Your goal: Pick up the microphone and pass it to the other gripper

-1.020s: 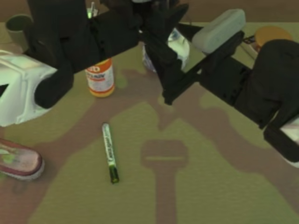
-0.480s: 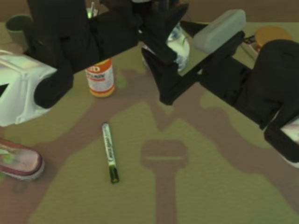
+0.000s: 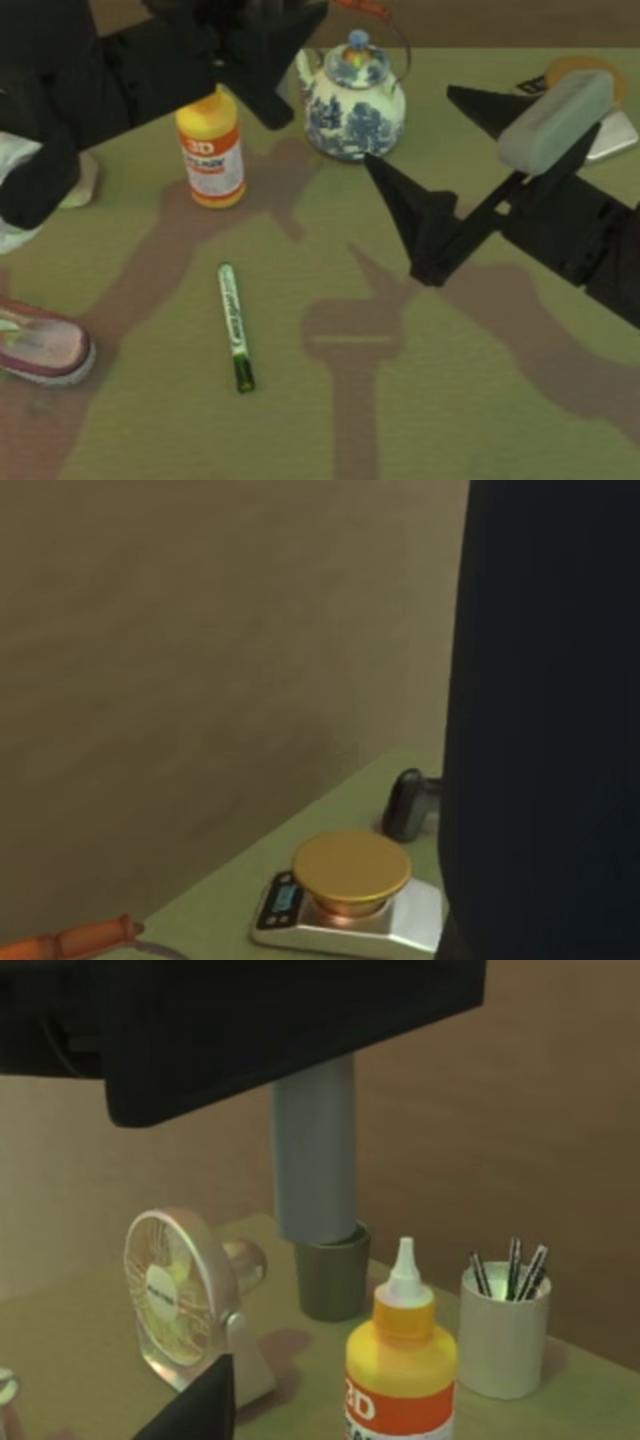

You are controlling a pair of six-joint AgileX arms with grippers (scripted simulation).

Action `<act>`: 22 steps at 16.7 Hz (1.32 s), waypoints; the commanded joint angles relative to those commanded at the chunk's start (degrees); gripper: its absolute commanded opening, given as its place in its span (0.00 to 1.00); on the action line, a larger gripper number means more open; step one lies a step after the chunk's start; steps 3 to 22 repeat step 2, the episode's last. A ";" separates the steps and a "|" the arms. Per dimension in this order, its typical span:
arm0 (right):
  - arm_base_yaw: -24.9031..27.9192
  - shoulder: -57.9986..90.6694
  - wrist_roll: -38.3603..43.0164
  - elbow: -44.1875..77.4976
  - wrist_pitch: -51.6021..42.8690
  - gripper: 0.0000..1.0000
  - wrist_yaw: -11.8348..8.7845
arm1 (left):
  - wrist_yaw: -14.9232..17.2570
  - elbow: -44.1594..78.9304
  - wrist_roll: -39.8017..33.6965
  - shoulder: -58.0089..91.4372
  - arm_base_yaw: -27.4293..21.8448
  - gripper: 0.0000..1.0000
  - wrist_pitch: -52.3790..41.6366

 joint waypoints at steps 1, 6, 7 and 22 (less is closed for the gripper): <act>-0.09 -1.00 0.00 -0.95 0.02 1.00 -0.24 | 0.53 -0.35 0.06 -0.33 0.73 0.00 -0.06; -0.12 -1.40 0.00 -1.34 0.06 1.00 -0.35 | 0.76 -0.53 0.08 -0.50 1.08 0.00 -0.10; -0.12 -1.40 0.00 -1.34 0.06 1.00 -0.35 | 0.76 -0.53 0.08 -0.50 1.08 0.00 -0.10; -0.12 -1.40 0.00 -1.34 0.06 1.00 -0.35 | 0.76 -0.53 0.08 -0.50 1.08 0.00 -0.10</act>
